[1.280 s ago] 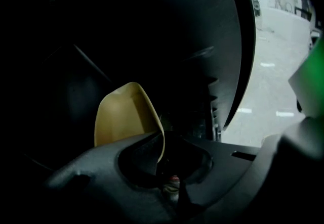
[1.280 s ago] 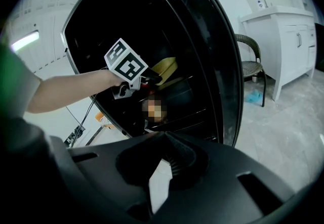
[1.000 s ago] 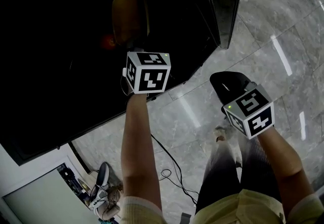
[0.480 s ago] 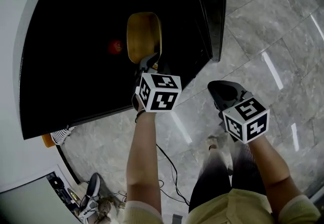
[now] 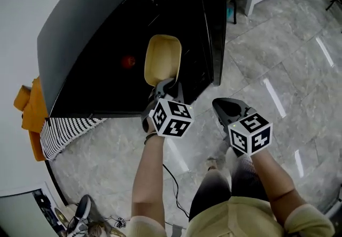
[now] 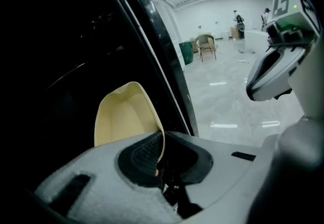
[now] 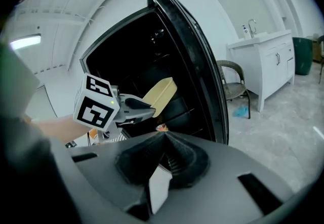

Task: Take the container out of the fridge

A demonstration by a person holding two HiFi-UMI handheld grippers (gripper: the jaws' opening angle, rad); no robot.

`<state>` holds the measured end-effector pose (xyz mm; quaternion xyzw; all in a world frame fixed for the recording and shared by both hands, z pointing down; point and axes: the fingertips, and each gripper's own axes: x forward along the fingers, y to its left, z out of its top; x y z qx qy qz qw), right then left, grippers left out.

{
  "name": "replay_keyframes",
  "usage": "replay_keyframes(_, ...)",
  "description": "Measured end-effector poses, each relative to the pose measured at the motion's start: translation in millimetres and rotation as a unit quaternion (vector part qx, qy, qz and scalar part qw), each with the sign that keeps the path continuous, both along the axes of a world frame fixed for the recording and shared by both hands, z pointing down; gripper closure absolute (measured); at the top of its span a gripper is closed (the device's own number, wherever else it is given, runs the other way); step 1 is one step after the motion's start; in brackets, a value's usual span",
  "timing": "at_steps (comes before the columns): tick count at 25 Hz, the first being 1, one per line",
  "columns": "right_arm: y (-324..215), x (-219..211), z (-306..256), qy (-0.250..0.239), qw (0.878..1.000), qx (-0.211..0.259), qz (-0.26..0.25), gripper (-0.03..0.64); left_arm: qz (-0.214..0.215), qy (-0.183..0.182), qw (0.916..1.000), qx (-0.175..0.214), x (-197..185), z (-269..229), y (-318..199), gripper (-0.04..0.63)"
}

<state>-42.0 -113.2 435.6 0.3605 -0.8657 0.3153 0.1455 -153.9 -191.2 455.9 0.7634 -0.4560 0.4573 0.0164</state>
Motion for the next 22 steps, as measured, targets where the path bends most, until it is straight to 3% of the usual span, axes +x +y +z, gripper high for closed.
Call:
replay_keyframes(6,16,17,-34,-0.013,1.000,0.006,0.019,0.589,0.013,0.041,0.9990,0.011,20,-21,45,0.561)
replay_keyframes(18,49,17,-100,-0.022,0.998,0.054,0.011,0.589,0.033,0.044,0.9982,0.025,41,-66,128,0.561)
replay_keyframes(22,61,14,-116,-0.022,0.997,0.068,0.006,0.589,0.020,0.068,0.9969,0.035,36,-82,146,0.561)
